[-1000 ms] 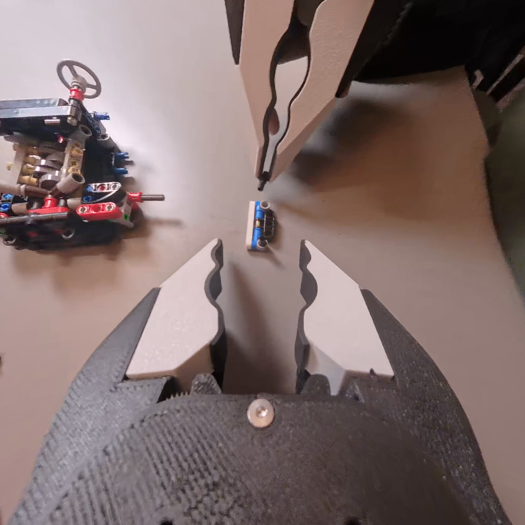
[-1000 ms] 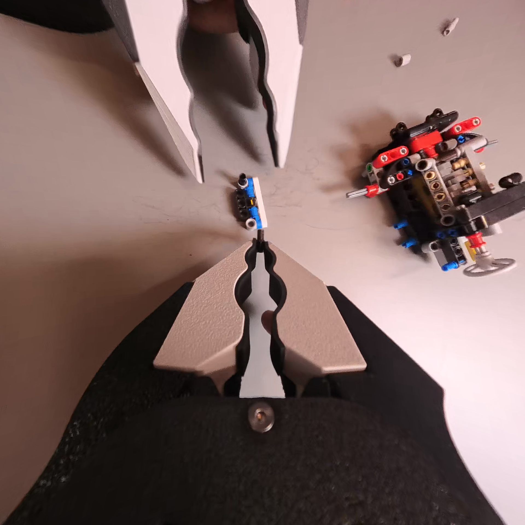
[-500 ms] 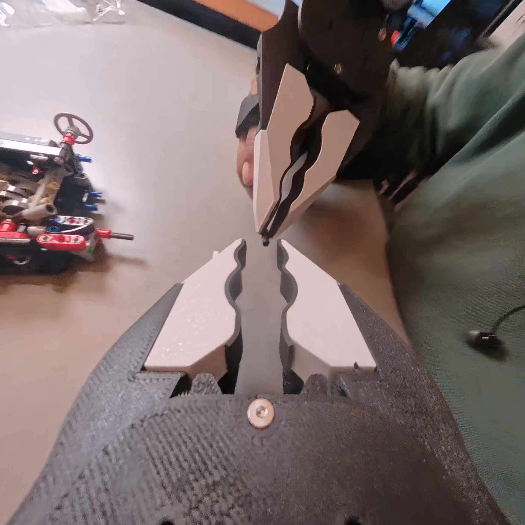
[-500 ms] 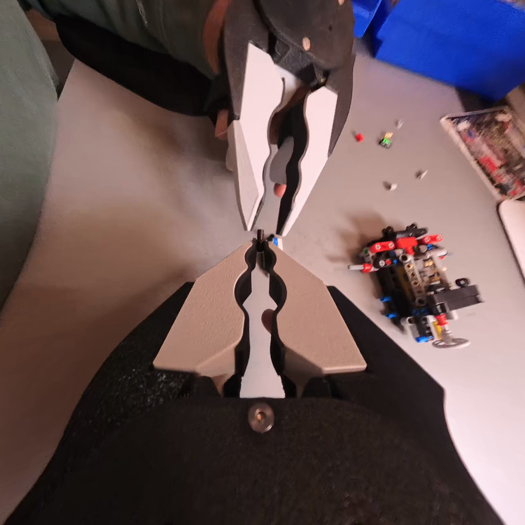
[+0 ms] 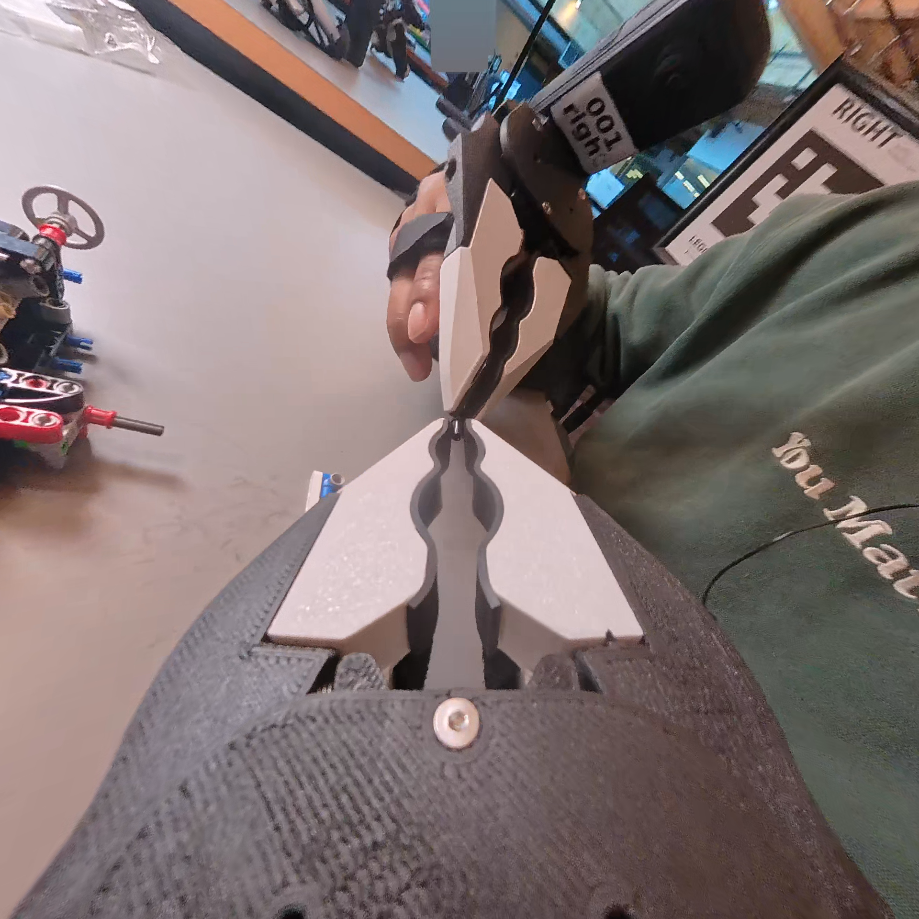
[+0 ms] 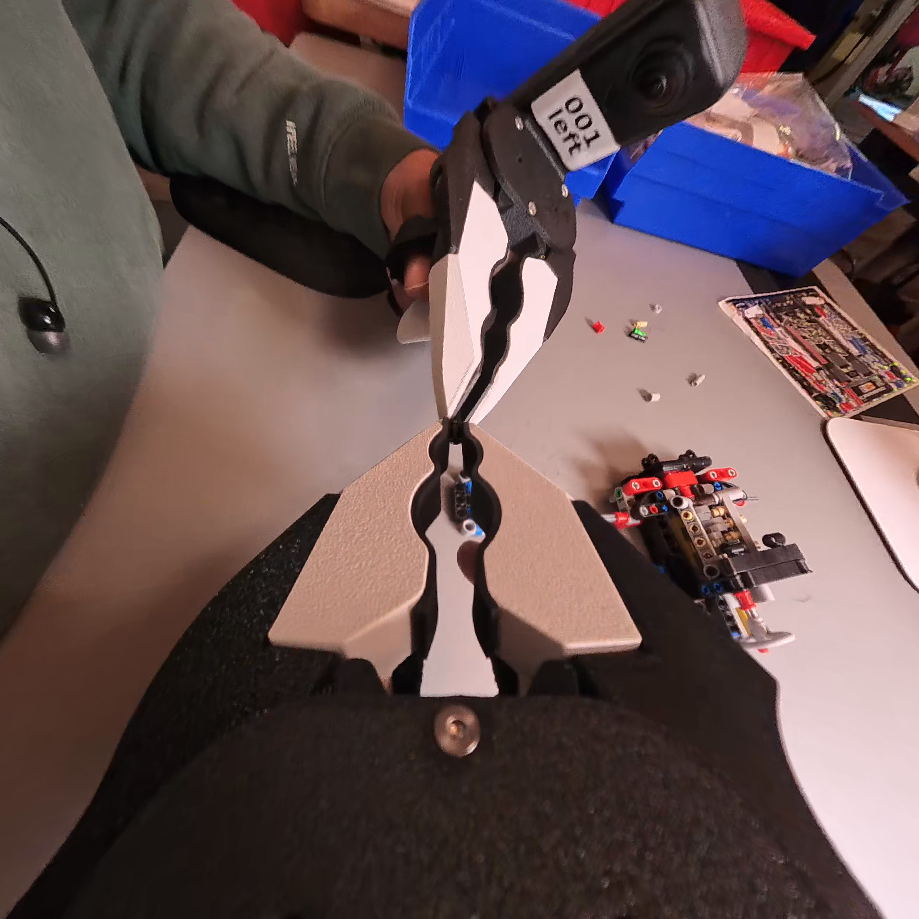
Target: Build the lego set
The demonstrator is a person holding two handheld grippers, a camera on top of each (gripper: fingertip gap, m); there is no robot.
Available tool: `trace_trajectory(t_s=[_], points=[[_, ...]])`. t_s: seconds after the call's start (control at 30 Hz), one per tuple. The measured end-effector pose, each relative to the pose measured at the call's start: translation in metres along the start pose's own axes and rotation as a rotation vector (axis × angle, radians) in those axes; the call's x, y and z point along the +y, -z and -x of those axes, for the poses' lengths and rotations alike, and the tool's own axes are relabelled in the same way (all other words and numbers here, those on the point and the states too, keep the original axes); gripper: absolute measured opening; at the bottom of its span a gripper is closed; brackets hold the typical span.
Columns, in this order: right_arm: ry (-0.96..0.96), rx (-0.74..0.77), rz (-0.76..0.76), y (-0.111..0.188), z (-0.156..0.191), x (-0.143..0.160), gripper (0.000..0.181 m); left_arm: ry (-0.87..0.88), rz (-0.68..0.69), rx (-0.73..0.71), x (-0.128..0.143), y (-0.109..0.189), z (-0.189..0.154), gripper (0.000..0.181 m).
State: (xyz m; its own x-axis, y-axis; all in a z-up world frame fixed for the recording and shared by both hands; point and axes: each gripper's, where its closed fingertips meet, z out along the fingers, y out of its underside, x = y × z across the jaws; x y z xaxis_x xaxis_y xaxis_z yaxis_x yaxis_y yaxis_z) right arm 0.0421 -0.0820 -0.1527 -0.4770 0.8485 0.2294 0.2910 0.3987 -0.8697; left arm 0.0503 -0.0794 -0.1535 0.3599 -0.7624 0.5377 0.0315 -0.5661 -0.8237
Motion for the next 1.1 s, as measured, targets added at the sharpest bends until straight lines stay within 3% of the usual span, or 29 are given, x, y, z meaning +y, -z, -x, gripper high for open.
trace_trajectory(t_s=[0.27, 0.7, 0.77, 0.9, 1.0, 1.1], points=[[-0.044, -0.012, -0.139, 0.007, 0.000, -0.017, 0.005, 0.014, -0.069, 0.094, -0.011, 0.004, -0.013, 0.002], [-0.064, -0.026, -0.104, 0.007, -0.001, -0.016, 0.003, 0.021, -0.087, 0.079, -0.013, 0.003, -0.012, 0.005], [-0.079, -0.052, -0.041, 0.007, -0.001, -0.009, 0.003, -0.021, -0.077, 0.008, -0.016, 0.007, -0.003, 0.023], [-0.033, -0.084, 0.255, 0.001, -0.006, 0.029, 0.002, -0.239, 0.170, -0.272, 0.018, 0.014, 0.039, 0.039], [0.036, -0.148, 0.477, -0.005, -0.004, 0.052, 0.003, -0.251, 0.269, -0.302, 0.039, 0.006, 0.047, 0.042], [0.082, -0.198, 0.598, -0.011, -0.005, 0.060, 0.002, -0.298, 0.320, -0.364, 0.046, 0.002, 0.056, 0.041]])
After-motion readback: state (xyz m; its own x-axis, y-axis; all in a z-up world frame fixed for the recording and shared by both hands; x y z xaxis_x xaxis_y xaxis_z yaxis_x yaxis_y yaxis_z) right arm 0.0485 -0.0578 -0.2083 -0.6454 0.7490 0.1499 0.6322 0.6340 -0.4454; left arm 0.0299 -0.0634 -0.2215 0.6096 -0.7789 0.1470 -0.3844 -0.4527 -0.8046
